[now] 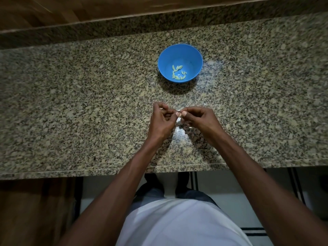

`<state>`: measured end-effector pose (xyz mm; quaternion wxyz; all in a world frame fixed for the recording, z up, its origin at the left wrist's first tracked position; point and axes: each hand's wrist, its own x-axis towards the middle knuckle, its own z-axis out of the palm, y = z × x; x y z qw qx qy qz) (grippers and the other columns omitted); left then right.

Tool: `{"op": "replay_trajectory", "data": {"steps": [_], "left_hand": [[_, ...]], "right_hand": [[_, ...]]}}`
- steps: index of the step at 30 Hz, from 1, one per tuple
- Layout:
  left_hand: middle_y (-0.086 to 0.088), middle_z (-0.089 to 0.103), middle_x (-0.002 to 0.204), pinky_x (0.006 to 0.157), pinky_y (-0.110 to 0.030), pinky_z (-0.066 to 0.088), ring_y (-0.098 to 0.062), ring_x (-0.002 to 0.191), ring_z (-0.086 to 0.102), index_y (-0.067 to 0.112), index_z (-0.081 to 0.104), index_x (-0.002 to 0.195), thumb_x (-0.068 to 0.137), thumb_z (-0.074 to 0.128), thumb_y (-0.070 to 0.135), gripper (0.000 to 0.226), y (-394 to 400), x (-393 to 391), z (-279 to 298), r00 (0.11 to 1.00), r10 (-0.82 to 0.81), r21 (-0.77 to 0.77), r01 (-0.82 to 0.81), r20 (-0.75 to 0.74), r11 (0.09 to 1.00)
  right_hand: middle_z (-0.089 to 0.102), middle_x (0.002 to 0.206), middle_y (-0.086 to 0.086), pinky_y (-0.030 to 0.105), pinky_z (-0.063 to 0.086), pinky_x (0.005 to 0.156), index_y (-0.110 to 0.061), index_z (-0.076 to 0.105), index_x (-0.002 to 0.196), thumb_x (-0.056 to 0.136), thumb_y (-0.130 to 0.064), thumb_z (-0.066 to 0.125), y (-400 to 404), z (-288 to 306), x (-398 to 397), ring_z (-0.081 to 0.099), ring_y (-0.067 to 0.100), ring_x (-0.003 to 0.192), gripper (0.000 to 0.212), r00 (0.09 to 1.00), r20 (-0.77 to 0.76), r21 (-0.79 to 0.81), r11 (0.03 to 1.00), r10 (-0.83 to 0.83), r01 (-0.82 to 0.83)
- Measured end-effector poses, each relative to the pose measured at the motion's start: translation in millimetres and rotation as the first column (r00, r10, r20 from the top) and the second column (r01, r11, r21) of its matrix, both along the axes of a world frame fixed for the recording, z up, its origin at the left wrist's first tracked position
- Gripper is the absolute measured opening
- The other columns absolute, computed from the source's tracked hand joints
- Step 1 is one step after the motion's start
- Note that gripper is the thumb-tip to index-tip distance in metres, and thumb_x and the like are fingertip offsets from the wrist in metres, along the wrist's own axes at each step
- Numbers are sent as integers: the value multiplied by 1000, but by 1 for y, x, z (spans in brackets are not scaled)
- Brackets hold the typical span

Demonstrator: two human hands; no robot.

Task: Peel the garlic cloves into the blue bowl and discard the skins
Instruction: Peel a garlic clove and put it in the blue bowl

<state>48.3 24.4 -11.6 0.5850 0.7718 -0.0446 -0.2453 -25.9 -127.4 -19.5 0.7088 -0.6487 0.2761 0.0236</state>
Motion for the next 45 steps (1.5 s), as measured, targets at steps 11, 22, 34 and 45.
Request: {"op": "replay_trajectory", "data": {"steps": [11,22,34,45], "left_hand": [[-15,72,109,85,-41,64,-25,88,78,9,45,127,85,79,-4,55,-3,2,0,945,164,-155,-214,-283,964],[-14,77,99,78,-45,65,-33,87,77,4,56,119,82,81,-6,46,30,16,-12,937,293,4,-298,-190,955],[-3,73,92,83,-41,64,-19,86,72,18,68,92,86,73,-4,22,49,26,-21,970,209,191,-229,121,954],[0,72,92,85,-41,63,-21,87,71,25,66,90,87,76,2,25,64,23,-31,973,187,197,-212,136,957]], "right_hand": [[77,89,8,30,55,68,-7,75,109,98,-6,69,-8,5,2,66,16,73,13,972,-138,337,913,-193,229],[80,104,10,20,56,81,-5,80,109,94,-1,63,-51,-8,12,75,18,90,23,997,-60,-673,736,44,-73],[66,103,15,41,58,76,-3,79,108,96,-8,70,31,1,37,61,30,94,16,939,-28,-871,453,343,-191],[64,85,12,39,54,62,-6,79,88,88,-9,69,-15,-6,48,62,32,74,10,946,-230,-910,294,229,-293]]}}
